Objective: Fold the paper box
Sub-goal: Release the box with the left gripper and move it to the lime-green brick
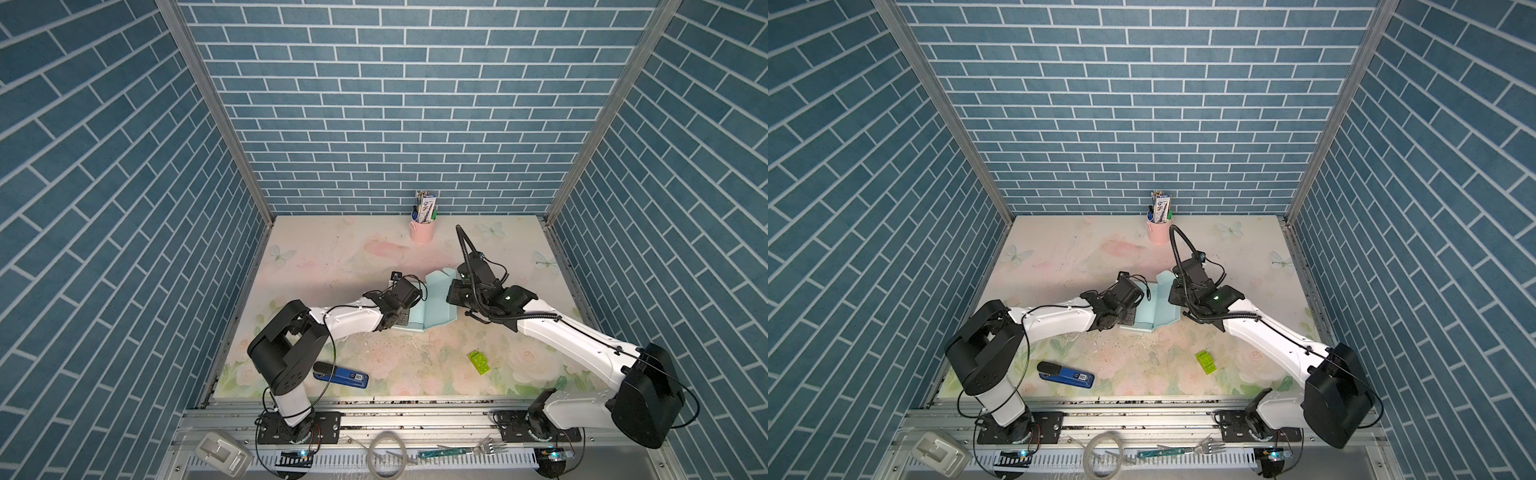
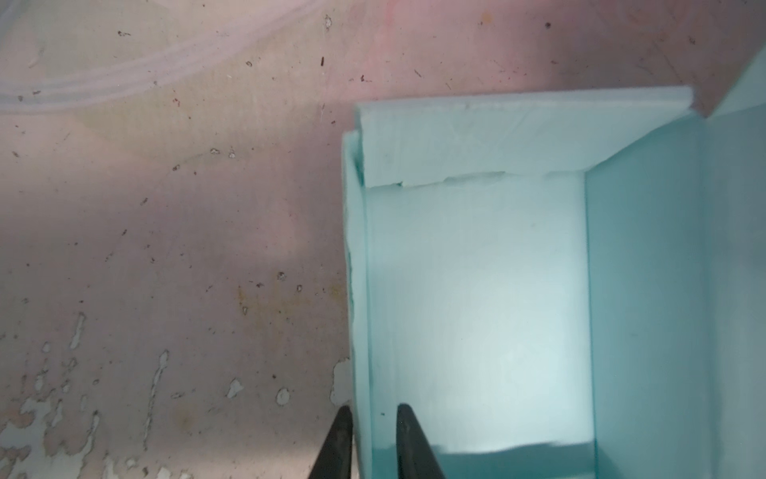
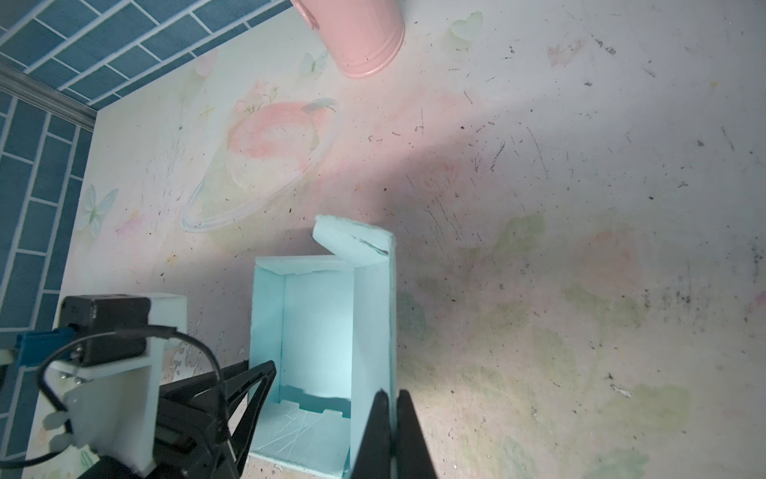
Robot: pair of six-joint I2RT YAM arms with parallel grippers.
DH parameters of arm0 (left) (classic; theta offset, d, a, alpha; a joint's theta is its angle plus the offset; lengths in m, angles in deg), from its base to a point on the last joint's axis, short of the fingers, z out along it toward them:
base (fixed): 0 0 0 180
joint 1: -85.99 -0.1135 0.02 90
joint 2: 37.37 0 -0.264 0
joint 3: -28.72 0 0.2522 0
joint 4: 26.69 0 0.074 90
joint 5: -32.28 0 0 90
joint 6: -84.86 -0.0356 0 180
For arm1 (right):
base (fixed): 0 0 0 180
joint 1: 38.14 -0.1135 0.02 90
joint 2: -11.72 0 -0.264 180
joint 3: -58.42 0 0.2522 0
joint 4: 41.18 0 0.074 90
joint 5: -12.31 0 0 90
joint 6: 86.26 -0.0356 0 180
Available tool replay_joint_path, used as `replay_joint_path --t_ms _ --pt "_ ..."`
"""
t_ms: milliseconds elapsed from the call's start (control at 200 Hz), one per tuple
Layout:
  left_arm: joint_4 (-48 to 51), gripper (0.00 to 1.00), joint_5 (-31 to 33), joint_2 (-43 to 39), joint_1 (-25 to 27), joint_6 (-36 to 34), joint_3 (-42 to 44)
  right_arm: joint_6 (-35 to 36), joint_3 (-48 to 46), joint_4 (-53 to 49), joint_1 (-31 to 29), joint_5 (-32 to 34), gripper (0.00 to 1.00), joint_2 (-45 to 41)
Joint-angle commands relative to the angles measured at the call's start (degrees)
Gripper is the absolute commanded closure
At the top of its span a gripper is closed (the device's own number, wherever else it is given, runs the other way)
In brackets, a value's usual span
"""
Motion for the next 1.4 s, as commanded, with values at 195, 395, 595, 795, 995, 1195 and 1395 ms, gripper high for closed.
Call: replay_joint_path --t_ms 195,395,595,795,995,1195,1395 --pt "-3.1 0.35 1.9 -10.3 0.4 -0.9 4.4 4.4 6.8 -2.4 -0.2 2.4 1.0 3.1" --pt "-7.0 0.29 0.5 -19.5 1.1 -3.9 12.7 6.3 9.7 -3.0 0.7 0.9 1.0 5.8" --pt "-11.7 0.26 -1.7 -28.1 6.5 -9.5 20.3 8.4 12.1 -2.9 2.1 -0.9 1.0 7.9" --pt "-17.5 0.25 -8.3 -27.0 18.1 -21.7 21.2 10.0 13.6 -2.7 2.9 -2.7 1.0 9.7" --pt "-20.0 0.24 -12.6 -17.0 23.8 -25.5 15.0 11.3 14.8 -2.6 3.4 -3.9 1.0 10.6" --pt "-15.1 0.24 -12.0 -3.3 27.5 -27.0 0.8 12.6 14.8 -2.6 4.2 -4.9 1.0 11.0" --pt "-8.9 0.24 -12.1 3.4 28.4 -27.8 -7.9 13.8 14.8 -2.7 5.1 -5.9 1.0 11.1"
